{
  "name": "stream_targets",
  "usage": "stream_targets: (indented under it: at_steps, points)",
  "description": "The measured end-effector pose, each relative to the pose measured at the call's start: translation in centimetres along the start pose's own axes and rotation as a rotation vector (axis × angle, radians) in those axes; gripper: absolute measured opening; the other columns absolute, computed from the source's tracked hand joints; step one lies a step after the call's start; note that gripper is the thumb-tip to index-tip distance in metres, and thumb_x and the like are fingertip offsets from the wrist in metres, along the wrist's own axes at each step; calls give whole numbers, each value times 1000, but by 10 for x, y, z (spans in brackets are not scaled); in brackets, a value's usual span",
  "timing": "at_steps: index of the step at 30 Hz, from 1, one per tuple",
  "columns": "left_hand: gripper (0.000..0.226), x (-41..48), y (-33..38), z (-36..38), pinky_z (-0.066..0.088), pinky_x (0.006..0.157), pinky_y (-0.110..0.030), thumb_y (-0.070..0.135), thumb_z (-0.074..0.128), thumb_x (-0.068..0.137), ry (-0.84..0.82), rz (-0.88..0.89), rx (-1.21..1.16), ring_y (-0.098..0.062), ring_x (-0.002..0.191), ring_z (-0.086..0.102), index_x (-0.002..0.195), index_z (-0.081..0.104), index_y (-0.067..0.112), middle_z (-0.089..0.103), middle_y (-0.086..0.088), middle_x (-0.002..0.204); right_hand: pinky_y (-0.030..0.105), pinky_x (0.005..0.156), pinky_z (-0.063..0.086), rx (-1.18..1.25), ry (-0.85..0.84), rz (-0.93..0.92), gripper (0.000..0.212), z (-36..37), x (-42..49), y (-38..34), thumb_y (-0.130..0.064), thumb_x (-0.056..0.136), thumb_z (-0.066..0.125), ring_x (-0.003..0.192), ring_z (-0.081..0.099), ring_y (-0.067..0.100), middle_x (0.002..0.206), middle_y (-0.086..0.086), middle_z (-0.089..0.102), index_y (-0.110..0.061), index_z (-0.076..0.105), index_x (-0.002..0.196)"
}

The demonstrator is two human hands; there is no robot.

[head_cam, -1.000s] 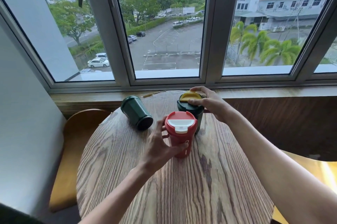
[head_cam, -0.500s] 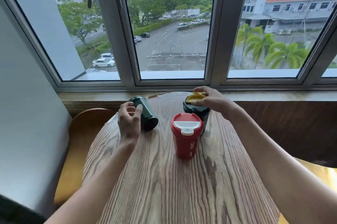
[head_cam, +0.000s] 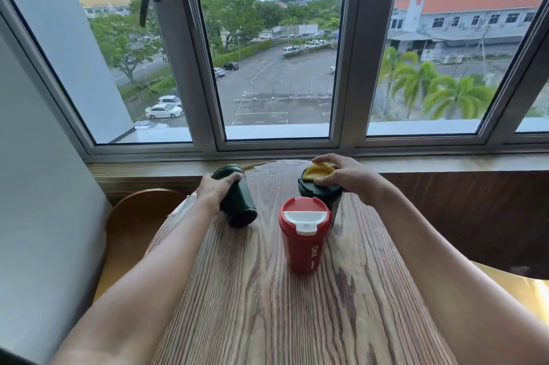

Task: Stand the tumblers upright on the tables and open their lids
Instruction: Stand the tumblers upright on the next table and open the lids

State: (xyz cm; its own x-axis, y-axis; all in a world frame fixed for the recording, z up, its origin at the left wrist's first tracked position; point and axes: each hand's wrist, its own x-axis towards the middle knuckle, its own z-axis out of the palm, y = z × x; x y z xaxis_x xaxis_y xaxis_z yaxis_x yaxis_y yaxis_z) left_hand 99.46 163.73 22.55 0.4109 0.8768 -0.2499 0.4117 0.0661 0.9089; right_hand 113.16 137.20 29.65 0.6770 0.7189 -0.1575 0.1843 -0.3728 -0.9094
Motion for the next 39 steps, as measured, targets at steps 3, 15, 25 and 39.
stream_targets:
  at_steps: [3, 15, 25, 39]
  points:
    - [75, -12, 8, 2, 52, 87, -38, 45, 85, 61, -79, 218, 29, -27, 110, 57, 122, 51, 17, 61, -8, 119, 20, 70, 43, 5, 3, -5, 49, 0, -1, 1, -4, 83, 70, 88, 52, 7, 117, 6, 52, -22, 58, 127]
    - [76, -65, 10, -5, 53, 90, -44, 49, 84, 44, -233, 630, 139, -26, 107, 56, 106, 46, 27, 55, 2, 110, 22, 72, 43, 27, 18, -19, 47, 2, -1, 3, -6, 82, 71, 102, 53, 19, 124, 10, 53, -25, 60, 124]
    - [74, -106, -17, 10, 43, 83, -26, 43, 87, 62, -2, 819, 244, -13, 109, 44, 117, 46, 18, 36, 2, 119, 33, 94, 46, 16, 40, -22, 48, 2, -3, 5, -9, 81, 73, 109, 53, 21, 124, 8, 52, -26, 61, 124]
    - [61, -71, 73, -19, 39, 98, -35, 21, 73, 72, -704, 603, 428, -24, 130, 45, 126, 49, 29, 48, 3, 136, 37, 94, 48, 27, 21, -2, 49, 2, -6, 1, -6, 82, 71, 110, 52, 24, 125, 9, 50, -26, 60, 125]
